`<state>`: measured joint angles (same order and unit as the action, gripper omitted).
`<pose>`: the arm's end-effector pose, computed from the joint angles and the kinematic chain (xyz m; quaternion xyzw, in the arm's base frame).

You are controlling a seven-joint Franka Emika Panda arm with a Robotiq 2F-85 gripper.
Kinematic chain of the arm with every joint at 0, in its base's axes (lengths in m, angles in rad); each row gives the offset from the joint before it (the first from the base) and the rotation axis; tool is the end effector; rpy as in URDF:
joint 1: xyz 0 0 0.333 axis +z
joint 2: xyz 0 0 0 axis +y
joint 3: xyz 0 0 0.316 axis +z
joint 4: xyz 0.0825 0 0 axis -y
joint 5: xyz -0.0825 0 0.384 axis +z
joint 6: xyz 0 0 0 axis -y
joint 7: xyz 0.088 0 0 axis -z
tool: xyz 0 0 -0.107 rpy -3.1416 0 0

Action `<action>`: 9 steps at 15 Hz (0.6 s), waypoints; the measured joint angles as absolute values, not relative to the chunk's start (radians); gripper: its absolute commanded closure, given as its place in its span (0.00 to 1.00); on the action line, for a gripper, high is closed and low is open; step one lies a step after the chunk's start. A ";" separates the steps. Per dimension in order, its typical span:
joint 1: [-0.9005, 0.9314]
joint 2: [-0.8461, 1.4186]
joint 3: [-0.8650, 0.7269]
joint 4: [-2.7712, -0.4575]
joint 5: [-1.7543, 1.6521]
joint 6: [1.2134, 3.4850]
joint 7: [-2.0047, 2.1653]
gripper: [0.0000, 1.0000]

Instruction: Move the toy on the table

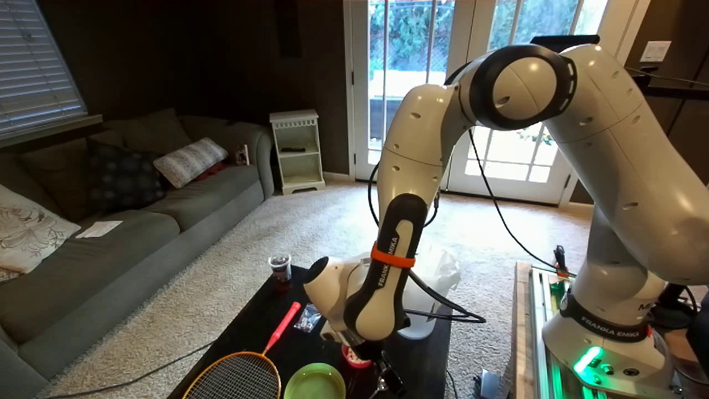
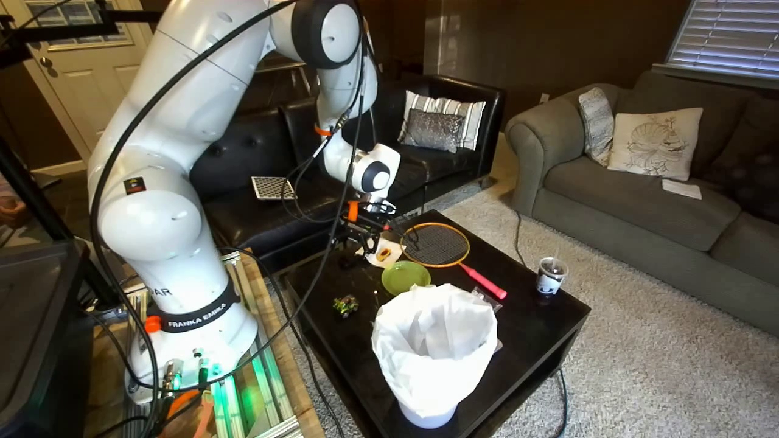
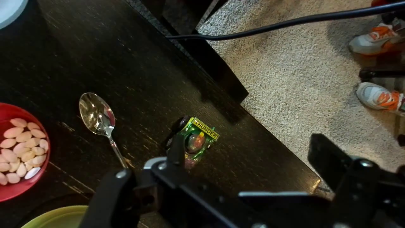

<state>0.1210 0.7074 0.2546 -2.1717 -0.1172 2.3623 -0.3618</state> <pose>0.4379 0.1920 0.0450 -0.8878 -0.3881 0.2411 0.0555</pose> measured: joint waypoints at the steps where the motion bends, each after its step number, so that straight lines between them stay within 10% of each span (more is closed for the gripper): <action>1: 0.122 0.715 0.252 -2.172 -0.117 2.374 -0.338 0.00; 9: 0.237 0.897 0.198 -2.170 -0.116 2.723 -0.077 0.00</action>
<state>0.2367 0.8966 0.1976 -2.1702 -0.1164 2.7232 -0.0769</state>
